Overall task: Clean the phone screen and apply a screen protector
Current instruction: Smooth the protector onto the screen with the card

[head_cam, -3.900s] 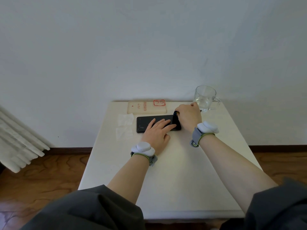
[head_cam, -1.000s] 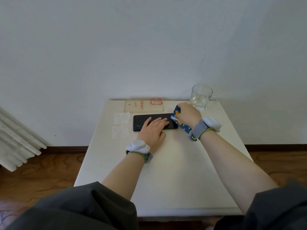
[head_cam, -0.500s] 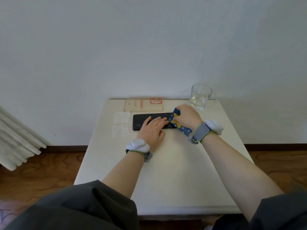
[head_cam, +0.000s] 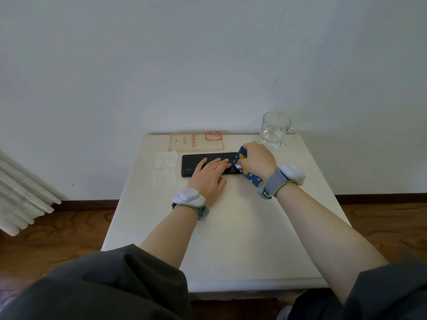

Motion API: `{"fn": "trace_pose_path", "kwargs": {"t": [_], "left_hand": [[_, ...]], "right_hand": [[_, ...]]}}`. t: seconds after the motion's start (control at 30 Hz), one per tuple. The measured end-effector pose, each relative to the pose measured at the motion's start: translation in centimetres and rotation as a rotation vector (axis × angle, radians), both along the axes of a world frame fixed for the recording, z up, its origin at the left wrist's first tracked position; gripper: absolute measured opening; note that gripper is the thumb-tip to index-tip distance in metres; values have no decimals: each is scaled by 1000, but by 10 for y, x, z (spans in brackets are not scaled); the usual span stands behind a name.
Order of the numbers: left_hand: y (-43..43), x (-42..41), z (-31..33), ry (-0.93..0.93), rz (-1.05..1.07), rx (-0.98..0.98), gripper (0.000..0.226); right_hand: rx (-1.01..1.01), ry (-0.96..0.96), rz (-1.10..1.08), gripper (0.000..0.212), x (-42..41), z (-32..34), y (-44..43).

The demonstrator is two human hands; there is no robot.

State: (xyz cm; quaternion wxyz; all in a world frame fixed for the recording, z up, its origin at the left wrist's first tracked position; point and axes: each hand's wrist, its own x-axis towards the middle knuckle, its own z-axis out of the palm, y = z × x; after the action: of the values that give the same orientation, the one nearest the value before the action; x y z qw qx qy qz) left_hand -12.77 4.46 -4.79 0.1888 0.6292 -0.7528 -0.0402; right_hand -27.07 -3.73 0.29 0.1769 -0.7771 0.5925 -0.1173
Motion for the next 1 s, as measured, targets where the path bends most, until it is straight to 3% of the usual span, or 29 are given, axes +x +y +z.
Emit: {"fn": "trace_pose_path", "kwargs": {"t": [0.13,0.23,0.43,0.57,0.7,0.83,1.0], "left_hand": [[0,0,0,-2,-3,3,48],[0,0,0,4,-5,2,48],[-1,2,-1,8,-6,-6,48],[-1,1,-2,14,-7,-12,50],[-2,1,-3,12,-8,-9,49],[-2,1,-2,10,-12,-4,51],[-2,2,-2,4,-14,-8,51]], "right_hand": [[-26,-15,-43,23,-7,-1,-2],[-10,-40,-44,32,-7,0,-1],[12,-141,-145,15,-10,4,-5],[38,-109,-138,31,-4,0,-1],[37,-68,-95,22,12,-2,9],[33,-48,-144,34,2,11,7],[35,-79,-120,30,18,6,13]]}}
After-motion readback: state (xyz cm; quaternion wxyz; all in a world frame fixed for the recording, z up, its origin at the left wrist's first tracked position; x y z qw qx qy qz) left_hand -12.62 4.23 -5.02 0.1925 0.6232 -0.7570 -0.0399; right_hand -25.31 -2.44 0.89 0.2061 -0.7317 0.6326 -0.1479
